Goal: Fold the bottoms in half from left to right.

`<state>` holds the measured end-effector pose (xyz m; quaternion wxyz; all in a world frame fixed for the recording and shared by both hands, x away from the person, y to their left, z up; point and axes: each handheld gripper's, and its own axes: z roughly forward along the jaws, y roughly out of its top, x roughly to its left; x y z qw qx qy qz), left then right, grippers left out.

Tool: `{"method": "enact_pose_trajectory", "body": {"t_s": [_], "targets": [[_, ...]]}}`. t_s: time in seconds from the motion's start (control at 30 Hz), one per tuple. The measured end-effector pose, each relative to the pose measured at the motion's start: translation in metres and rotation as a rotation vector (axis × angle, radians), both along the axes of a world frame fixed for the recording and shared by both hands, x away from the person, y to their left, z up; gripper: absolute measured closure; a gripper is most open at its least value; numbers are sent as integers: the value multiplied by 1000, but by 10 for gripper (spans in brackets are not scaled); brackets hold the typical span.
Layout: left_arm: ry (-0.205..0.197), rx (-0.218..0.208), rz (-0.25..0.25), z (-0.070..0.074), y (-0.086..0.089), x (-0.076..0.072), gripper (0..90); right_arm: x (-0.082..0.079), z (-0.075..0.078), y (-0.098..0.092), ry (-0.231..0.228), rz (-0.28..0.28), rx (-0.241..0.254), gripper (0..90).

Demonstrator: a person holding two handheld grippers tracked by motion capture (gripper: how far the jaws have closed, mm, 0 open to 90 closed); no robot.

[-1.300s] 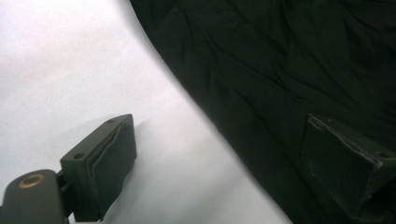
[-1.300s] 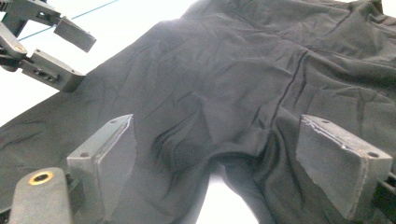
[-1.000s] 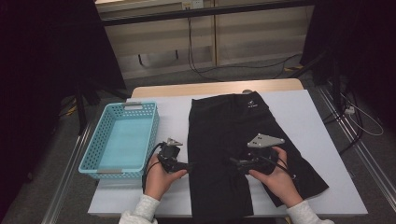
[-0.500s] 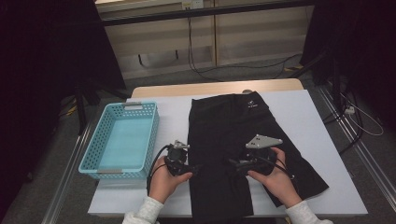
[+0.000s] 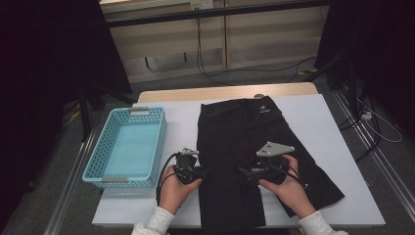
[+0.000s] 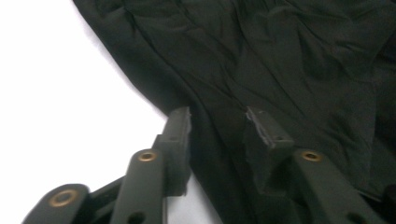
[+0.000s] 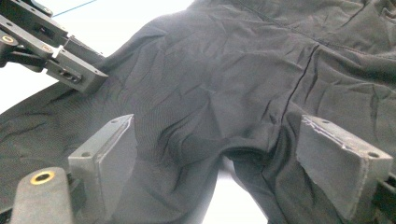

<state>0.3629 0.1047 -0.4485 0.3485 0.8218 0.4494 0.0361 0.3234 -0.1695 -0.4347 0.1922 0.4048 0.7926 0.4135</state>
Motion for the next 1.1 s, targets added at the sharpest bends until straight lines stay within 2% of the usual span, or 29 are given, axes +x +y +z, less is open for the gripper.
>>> {"method": "enact_pose_trajectory", "body": {"t_s": [0.37,0.5,0.67,0.77,0.87,0.97,1.0,1.03,1.1], "targets": [[16,-35,-20,-2,-5,-1,736,0,0,0,-1,3,-1,128],[18,-31,-30,0,-4,-2,675,0,0,-1,0,5,-1,128],[5,4,5,2,5,-5,554,-1,0,-2,-2,5,0,128],[-3,10,18,2,10,-8,547,0,0,-2,-2,3,2,128],[12,-5,13,2,10,-11,550,0,1,-2,-2,4,1,128],[28,-31,26,0,8,-13,584,0,0,0,-2,8,-2,128],[43,-53,24,-1,7,-12,609,0,0,1,0,10,-3,128],[48,-64,25,-2,7,-12,664,0,-1,2,2,11,-4,128],[45,-62,28,-3,7,-11,749,0,-1,3,3,11,-8,129]]}}
